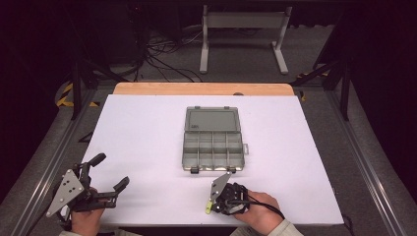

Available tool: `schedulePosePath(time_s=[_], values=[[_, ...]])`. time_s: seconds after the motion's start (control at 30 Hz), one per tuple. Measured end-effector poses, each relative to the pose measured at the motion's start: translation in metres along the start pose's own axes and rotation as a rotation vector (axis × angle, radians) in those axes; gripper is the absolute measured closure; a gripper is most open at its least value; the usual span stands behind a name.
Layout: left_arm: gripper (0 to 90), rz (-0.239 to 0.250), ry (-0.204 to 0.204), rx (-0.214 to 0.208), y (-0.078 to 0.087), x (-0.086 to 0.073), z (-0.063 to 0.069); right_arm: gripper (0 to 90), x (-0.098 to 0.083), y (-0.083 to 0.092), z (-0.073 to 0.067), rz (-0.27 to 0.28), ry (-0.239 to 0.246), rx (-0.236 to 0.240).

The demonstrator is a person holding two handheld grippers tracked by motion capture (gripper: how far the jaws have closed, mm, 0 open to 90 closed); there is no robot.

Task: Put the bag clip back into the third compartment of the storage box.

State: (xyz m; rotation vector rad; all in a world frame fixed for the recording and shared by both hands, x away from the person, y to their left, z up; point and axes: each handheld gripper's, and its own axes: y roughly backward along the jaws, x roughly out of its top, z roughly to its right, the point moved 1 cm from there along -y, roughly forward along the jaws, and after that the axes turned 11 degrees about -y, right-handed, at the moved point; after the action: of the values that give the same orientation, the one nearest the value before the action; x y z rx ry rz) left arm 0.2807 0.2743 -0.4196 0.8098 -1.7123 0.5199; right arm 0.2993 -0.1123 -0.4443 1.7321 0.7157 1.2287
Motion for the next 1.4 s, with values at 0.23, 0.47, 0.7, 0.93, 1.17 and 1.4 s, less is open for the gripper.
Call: schedulePosePath(time_s=[0.23,0.47,0.7,0.93,1.17,1.4], values=[[1.8,-0.001,-0.002,-0.001,0.000,0.000,0.000,90.0,0.007,-0.005,-0.001,0.027,0.005,-0.005],[1.8,-0.002,-0.003,-0.001,0.000,0.000,0.000,90.0,0.014,-0.010,-0.002,0.041,-0.009,-0.010],[1.8,0.000,-0.002,-0.001,0.000,0.000,0.000,90.0,0.024,-0.016,-0.002,0.060,0.001,-0.032],[1.8,0.001,-0.003,-0.003,0.000,0.000,0.000,90.0,0.033,-0.020,-0.001,0.070,-0.008,-0.049],[1.8,0.002,-0.003,-0.001,0.001,0.000,0.000,90.0,0.039,-0.023,0.003,0.080,-0.015,-0.060],[1.8,0.001,-0.004,-0.003,0.000,0.000,0.000,90.0,0.041,-0.024,0.006,0.086,-0.025,-0.072]])
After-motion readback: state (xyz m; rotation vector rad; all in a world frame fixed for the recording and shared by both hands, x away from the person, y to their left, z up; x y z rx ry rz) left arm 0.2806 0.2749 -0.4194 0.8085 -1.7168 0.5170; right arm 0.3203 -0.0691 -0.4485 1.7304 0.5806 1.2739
